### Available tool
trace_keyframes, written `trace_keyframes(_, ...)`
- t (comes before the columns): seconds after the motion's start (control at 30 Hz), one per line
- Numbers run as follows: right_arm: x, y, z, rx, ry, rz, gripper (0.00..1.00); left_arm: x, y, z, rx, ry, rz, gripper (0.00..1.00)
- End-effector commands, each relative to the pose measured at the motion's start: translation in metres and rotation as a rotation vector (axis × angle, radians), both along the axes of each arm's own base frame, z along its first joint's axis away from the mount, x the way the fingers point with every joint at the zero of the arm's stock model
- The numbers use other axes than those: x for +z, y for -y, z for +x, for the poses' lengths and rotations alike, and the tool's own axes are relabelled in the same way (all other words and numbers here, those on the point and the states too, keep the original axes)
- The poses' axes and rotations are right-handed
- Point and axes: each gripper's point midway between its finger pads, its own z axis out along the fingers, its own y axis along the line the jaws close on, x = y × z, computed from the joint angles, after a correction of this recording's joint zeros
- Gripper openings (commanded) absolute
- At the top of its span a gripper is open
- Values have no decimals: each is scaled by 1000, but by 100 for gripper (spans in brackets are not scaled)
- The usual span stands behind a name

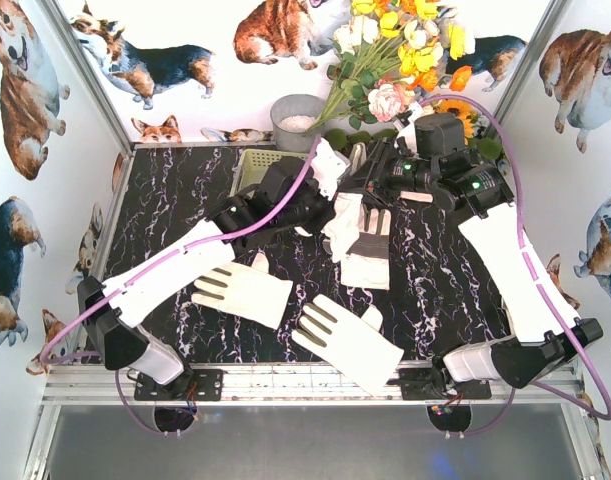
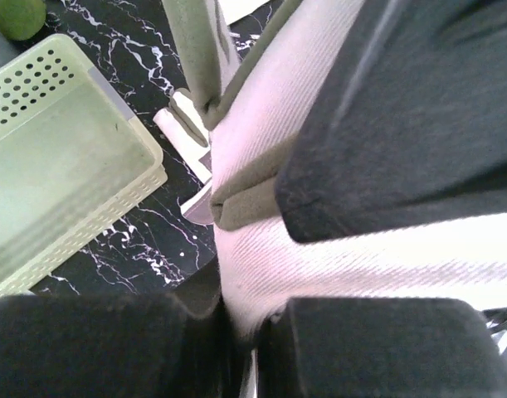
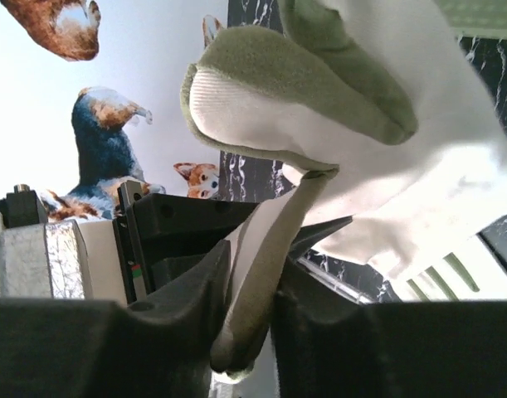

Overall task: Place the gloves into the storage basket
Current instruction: Adjust the glove.

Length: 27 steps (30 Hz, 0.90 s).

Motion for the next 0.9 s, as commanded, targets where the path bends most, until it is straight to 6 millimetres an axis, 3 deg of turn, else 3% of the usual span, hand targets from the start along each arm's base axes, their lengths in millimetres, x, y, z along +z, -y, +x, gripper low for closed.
trace_keyframes(0.0,40,10,0,25,204,17,39,21,-11,4,84,-18,-98,0)
trace_keyframes(0.1,47,23,4,14,281,-17,75,25,-17,7,79,-97,-175,0)
trace_keyframes(0.2,49,40,8,5,349,-50,93,27,-25,10,50,-171,-270,0)
trace_keyframes(0.3,41,49,9,55,427,-69,96,44,-29,8,5,-191,-351,0)
trace_keyframes(0.5,24,47,-2,241,592,-65,100,81,-20,-19,-186,-271,-485,0)
trace_keyframes(0.67,19,42,-3,333,562,3,100,97,-12,-42,-307,-351,-533,0)
trace_keyframes(0.87,14,33,-5,424,458,109,100,129,-4,-56,-397,-365,-611,0)
